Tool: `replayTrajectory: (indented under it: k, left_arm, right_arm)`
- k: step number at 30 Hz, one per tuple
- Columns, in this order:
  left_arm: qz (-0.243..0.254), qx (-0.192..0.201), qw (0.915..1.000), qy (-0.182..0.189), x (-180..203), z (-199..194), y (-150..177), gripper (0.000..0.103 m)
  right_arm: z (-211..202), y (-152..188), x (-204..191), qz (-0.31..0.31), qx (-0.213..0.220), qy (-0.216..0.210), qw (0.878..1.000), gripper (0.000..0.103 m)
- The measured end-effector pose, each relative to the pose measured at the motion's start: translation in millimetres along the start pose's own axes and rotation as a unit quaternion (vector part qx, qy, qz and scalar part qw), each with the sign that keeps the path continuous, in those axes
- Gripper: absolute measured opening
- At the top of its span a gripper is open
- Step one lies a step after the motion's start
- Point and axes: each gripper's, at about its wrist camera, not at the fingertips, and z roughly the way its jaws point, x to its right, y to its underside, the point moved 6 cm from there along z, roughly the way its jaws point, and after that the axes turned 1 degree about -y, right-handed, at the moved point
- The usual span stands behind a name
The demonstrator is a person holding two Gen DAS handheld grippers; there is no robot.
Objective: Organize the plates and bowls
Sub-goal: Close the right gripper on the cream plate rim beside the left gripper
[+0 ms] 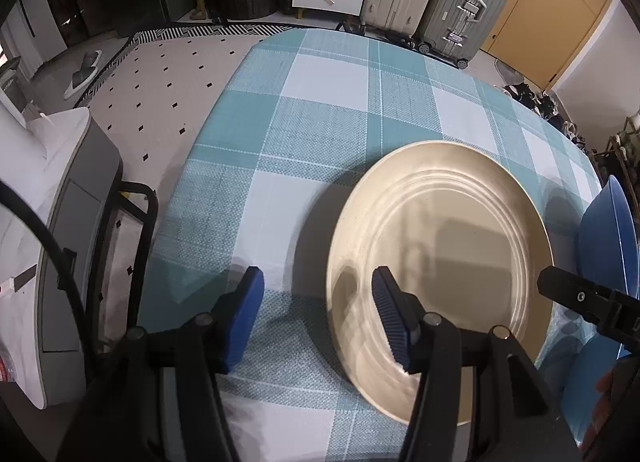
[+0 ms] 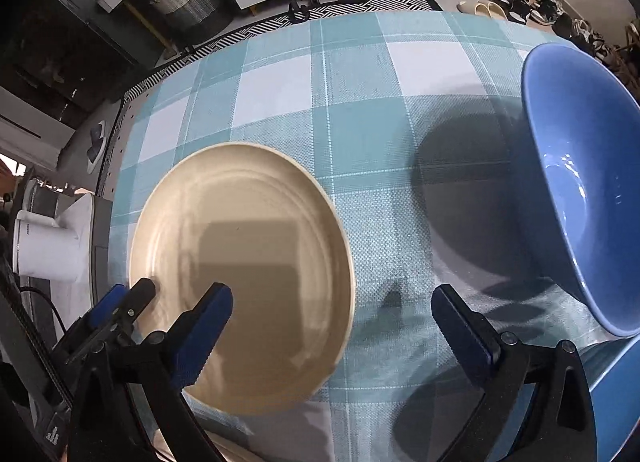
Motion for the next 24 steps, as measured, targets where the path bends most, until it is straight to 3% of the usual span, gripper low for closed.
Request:
replayTrajectory:
  k: [11,15,24]
  left_arm:
    - [-0.009,-0.011,0.9998,0.01,-3.4,12.5,1.3,0.056]
    - [-0.003,-0.01,0.9999,0.006,-1.3,13.4,0.5,0.056]
    - [-0.004,0.016,0.9998,0.007,0.1,13.6,0.1,0.056]
  right_arm:
    - [10.7,1.4,4.5,0.021,-0.007,0.004,1.0,0.098]
    - [20.7,1.1,4.6,0.027,-0.021,-0.003,0.999,0.082]
    - [28.5,1.3,-3.6,0.018,-0.007,0.012,1.0,0.079]
